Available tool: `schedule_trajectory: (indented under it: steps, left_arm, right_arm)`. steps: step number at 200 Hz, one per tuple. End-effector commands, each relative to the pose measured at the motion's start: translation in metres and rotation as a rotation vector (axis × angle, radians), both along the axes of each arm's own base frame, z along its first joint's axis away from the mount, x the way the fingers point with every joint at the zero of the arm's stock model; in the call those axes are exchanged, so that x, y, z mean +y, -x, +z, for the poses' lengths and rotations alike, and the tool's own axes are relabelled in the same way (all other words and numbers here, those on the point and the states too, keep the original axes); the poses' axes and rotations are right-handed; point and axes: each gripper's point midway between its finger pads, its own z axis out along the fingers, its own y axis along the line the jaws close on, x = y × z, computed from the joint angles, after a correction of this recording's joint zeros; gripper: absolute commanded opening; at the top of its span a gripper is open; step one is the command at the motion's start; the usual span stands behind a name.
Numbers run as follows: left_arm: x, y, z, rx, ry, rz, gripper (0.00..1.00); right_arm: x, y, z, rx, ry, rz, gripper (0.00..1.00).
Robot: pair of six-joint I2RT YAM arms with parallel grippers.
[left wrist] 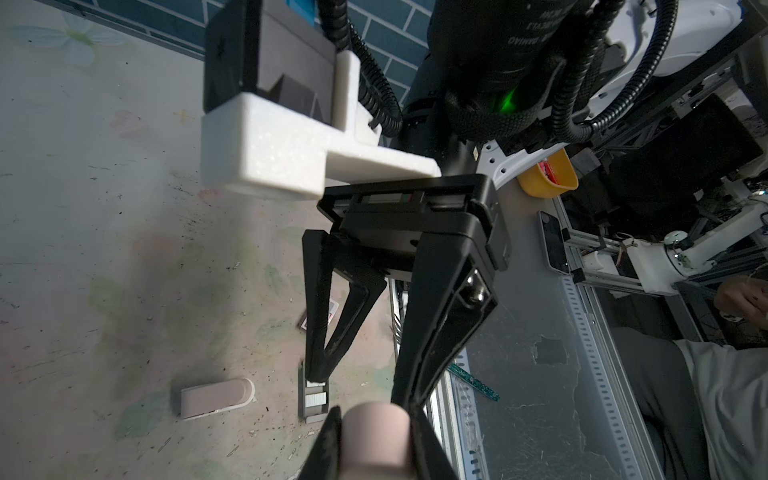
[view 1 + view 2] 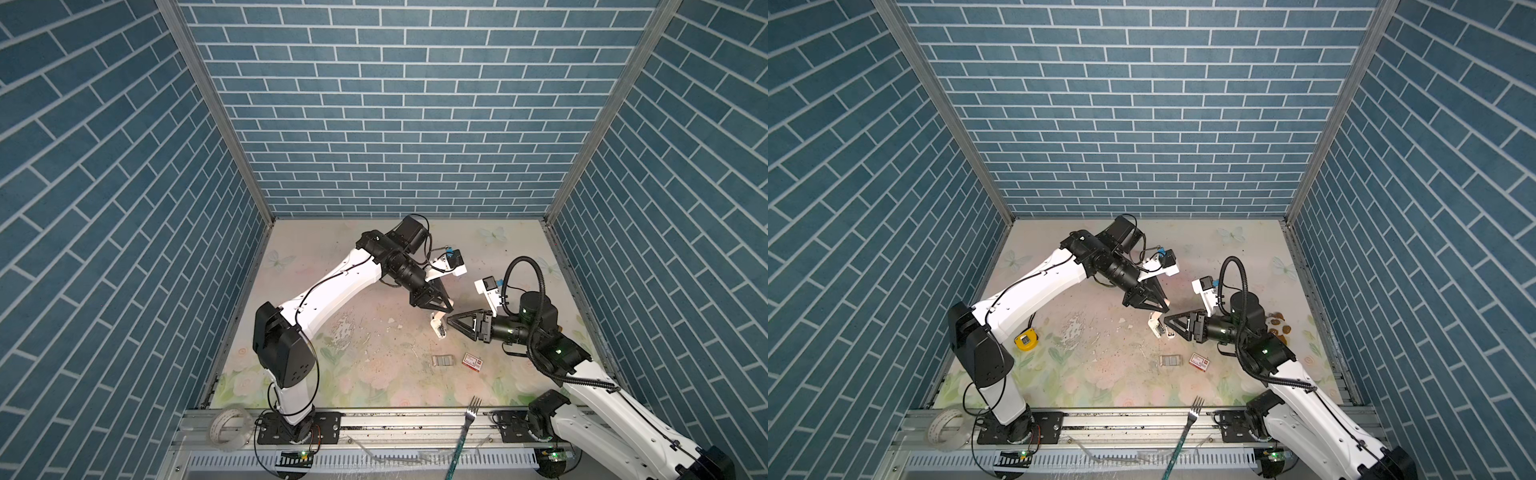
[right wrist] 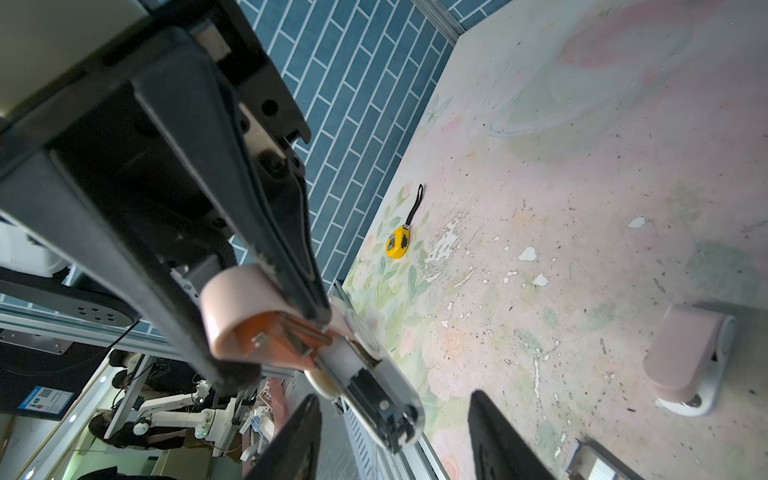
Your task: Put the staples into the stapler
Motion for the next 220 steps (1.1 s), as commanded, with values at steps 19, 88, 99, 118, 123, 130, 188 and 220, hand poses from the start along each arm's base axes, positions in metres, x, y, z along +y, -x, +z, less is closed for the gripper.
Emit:
schedule_trajectory:
  steps: [19, 88, 99, 118, 123, 130, 188, 220]
  left_arm:
    - [-0.001, 0.003, 0.011, 0.079, 0.041, -0.023, 0.00]
    - [-0.011, -0.001, 0.014, 0.140, 0.069, -0.033, 0.00]
    - [-0.013, -0.002, 0.013, 0.147, 0.070, -0.033, 0.00]
    - [-0.017, -0.004, 0.015, 0.165, 0.079, -0.033, 0.00]
    - [-0.018, -0.005, 0.014, 0.168, 0.080, -0.032, 0.00]
    - [-0.019, -0.006, 0.015, 0.176, 0.084, -0.033, 0.00]
    - [-0.024, -0.007, 0.017, 0.210, 0.102, -0.038, 0.00]
    - [-0.023, -0.007, 0.018, 0.214, 0.103, -0.039, 0.00]
  right_arm:
    - [0.006, 0.007, 0.032, -0.067, -0.099, 0.063, 0.57]
    - [0.011, 0.010, 0.032, -0.045, -0.110, 0.093, 0.57]
    - [0.012, 0.009, 0.033, -0.047, -0.111, 0.097, 0.57]
    - [0.014, 0.006, 0.033, -0.046, -0.112, 0.099, 0.57]
    - [0.015, 0.006, 0.034, -0.049, -0.114, 0.101, 0.56]
    - [0.016, 0.005, 0.034, -0.050, -0.116, 0.103, 0.56]
    - [0.022, -0.005, 0.031, -0.040, -0.117, 0.096, 0.53]
    - [0.023, -0.009, 0.026, -0.026, -0.113, 0.090, 0.47]
